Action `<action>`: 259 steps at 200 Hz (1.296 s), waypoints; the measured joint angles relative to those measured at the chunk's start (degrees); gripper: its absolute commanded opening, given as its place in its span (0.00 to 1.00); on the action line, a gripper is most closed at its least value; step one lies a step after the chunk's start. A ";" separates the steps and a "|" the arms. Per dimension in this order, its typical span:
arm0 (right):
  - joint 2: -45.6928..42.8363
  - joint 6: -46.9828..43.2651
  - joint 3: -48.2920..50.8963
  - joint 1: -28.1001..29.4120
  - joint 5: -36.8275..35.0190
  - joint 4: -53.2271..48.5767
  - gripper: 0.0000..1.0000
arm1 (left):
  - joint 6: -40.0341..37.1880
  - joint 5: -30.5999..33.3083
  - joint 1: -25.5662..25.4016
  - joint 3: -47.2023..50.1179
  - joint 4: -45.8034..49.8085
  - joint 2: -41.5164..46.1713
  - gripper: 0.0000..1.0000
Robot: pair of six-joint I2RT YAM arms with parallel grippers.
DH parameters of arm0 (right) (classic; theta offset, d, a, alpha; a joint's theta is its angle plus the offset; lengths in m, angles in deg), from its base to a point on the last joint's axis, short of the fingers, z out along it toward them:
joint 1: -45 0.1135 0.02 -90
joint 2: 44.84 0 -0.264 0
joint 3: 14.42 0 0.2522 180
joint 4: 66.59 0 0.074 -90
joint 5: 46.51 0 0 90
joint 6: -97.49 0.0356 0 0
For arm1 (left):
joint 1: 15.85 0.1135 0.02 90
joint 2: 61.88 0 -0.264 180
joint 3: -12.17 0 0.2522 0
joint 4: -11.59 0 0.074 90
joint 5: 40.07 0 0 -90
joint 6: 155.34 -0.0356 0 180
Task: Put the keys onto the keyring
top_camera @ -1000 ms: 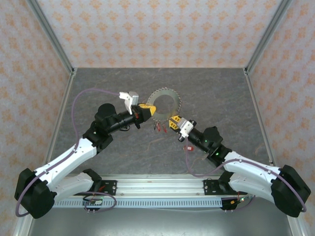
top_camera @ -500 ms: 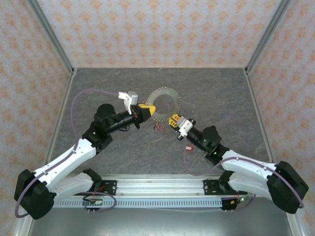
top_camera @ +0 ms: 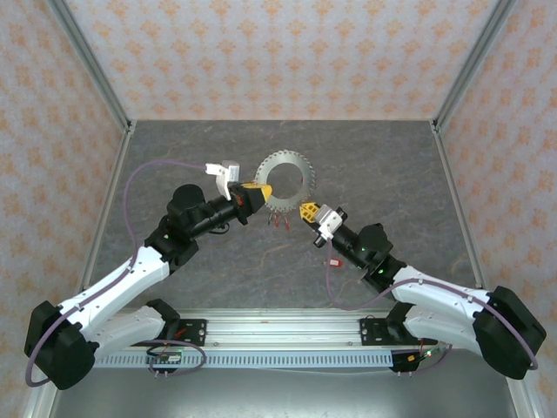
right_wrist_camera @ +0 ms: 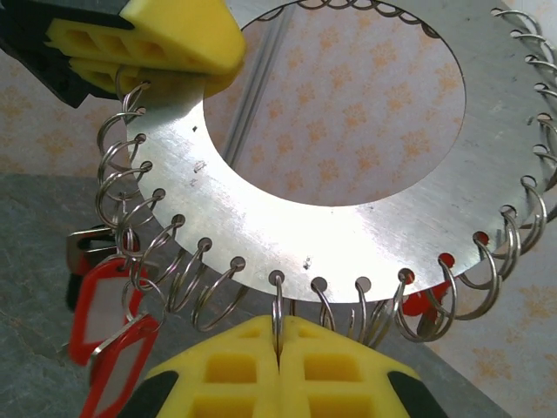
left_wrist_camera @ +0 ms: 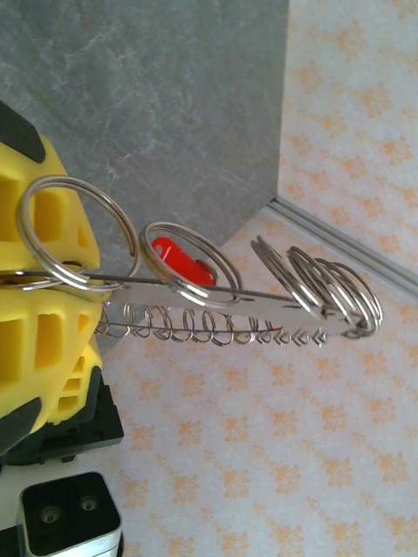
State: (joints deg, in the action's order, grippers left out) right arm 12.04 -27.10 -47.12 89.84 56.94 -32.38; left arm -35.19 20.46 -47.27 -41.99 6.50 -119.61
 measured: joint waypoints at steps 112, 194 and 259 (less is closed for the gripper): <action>2.99 9.97 -6.36 -0.17 5.49 -20.59 0.00 | 25.40 8.76 0.42 9.84 6.10 -2.43 0.30; 10.14 12.11 -7.52 -0.90 8.96 -23.80 0.00 | 27.47 10.34 -0.39 16.15 8.68 -2.51 0.47; 13.75 1.95 -16.17 3.15 1.49 -35.39 0.00 | 26.08 15.61 -1.66 19.67 14.05 3.41 0.66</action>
State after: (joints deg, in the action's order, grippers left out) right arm 25.79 -25.15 -63.29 92.98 58.43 -67.77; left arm -9.12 36.07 -48.93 -22.32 20.55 -116.20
